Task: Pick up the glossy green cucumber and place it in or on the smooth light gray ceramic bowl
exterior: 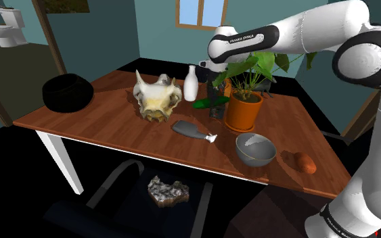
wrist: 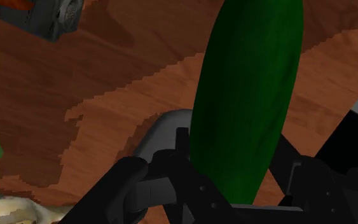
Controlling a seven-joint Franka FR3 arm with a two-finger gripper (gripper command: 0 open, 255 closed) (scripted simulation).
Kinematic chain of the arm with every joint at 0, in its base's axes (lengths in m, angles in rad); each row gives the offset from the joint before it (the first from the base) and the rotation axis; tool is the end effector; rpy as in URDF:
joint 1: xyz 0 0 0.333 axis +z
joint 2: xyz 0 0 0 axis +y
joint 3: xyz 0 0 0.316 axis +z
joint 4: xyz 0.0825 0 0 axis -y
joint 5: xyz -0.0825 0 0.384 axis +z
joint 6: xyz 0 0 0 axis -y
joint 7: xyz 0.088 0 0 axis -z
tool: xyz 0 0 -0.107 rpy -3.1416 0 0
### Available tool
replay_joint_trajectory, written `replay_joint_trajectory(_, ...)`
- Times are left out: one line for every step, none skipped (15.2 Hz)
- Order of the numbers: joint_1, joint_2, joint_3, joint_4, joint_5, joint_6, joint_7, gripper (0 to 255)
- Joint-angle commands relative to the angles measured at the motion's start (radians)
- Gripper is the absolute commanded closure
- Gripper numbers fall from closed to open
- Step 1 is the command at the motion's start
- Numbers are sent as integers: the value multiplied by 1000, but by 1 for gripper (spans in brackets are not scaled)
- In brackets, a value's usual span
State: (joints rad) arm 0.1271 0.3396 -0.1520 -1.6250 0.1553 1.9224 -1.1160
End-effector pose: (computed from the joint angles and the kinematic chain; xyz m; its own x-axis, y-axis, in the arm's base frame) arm 0.6529 0.0048 0.4242 0.5052 0.8604 0.0662 0.8624 -0.5005 -0.0765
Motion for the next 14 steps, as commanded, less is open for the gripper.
replay_joint_trajectory(10, -88, -2, -125, -10, 38, 3, 255)
replay_joint_trajectory(13, -129, -4, -181, -16, 54, 2, 255)
replay_joint_trajectory(14, -170, -5, -235, -21, 68, 2, 255)
replay_joint_trajectory(16, -210, -7, -287, -27, 81, 3, 255)
replay_joint_trajectory(17, -249, -8, -338, -33, 93, 3, 255)
replay_joint_trajectory(17, -288, -9, -387, -39, 103, 4, 255)
replay_joint_trajectory(17, -328, -10, -435, -46, 112, 5, 255)
replay_joint_trajectory(17, -367, -10, -481, -53, 120, 7, 255)
replay_joint_trajectory(16, -406, -11, -526, -60, 127, 8, 255)
replay_joint_trajectory(14, -445, -11, -570, -67, 132, 10, 255)
replay_joint_trajectory(12, -485, -12, -613, -74, 136, 12, 255)
replay_joint_trajectory(10, -524, -11, -655, -81, 139, 14, 255)
replay_joint_trajectory(7, -565, -11, -696, -88, 140, 16, 255)
replay_joint_trajectory(3, -605, -11, -736, -95, 140, 18, 255)
